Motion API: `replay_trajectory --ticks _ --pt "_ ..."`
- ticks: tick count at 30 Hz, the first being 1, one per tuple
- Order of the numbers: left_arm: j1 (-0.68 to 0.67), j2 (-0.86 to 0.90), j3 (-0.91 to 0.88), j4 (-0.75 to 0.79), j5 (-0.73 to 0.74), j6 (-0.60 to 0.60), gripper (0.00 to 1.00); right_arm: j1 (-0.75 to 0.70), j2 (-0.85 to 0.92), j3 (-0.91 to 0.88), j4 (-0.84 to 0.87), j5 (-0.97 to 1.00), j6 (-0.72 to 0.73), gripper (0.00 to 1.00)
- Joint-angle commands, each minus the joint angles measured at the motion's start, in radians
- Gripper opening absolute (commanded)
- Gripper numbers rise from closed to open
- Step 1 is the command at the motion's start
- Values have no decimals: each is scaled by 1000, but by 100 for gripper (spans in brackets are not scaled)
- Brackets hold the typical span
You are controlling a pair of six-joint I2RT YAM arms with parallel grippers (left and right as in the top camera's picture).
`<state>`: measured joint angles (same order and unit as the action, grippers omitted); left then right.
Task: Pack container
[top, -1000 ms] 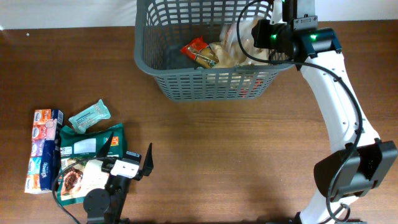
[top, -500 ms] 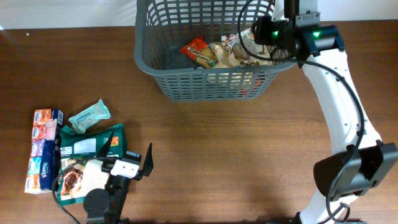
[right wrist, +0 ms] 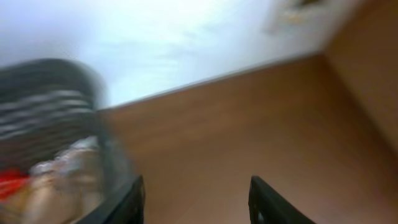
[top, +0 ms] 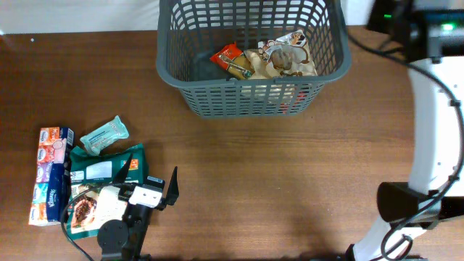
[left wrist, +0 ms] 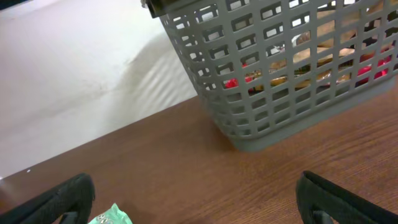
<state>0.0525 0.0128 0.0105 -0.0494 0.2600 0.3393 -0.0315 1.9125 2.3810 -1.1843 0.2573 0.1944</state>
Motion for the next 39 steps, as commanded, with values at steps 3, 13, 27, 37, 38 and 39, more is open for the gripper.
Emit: replay_trajectory --ticks 3,13,27,37,38,39 --pt "-4 -7 -2 -8 -3 -10 99 -162 -28 23 -60 62 -3 51" --pt "-4 -7 -2 -8 -3 -10 99 -371 -59 12 -198 62 -3 54" --pt "-4 -7 -2 -8 -3 -10 99 -525 -41 -92 -185 14 5 77" --pt "-4 -7 -2 -8 -3 -10 99 -525 -40 -306 -113 -38 5 82" --pt "-4 -7 -2 -8 -3 -10 99 -525 -40 -323 -104 -45 5 82" --pt "-4 -7 -2 -8 -3 -10 99 -525 -40 -339 -95 -48 5 83"
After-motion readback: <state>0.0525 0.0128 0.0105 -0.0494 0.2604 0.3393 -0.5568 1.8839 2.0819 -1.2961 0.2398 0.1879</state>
